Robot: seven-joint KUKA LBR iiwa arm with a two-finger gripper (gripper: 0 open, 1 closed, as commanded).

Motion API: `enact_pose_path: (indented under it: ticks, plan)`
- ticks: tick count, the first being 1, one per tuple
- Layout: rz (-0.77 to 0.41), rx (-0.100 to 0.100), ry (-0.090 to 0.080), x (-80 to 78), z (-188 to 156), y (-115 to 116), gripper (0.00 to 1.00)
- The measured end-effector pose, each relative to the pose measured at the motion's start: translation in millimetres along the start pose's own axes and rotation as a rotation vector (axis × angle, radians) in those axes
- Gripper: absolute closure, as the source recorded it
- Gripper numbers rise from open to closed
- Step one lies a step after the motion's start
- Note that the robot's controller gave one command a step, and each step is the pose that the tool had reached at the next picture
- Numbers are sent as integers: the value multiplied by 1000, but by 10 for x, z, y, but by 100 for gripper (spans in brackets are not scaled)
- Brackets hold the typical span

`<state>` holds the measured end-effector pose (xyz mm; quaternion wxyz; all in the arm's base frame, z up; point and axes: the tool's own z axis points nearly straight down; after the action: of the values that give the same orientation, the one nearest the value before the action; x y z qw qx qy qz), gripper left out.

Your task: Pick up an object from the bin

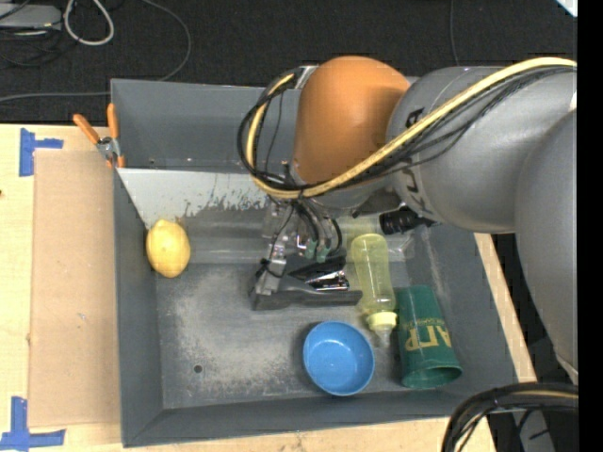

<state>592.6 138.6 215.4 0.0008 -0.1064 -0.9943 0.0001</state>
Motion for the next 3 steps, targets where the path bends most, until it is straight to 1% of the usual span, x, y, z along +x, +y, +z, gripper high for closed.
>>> enact_pose_path:
  ticks: [1, 2, 3]
  plan:
    - [-399, 0, 2, 209, 474, 134, 0]
    - [57, 0, -3, -65, 311, -184, 0]
    - [-94, 1, 5, 168, 599, -331, 0]
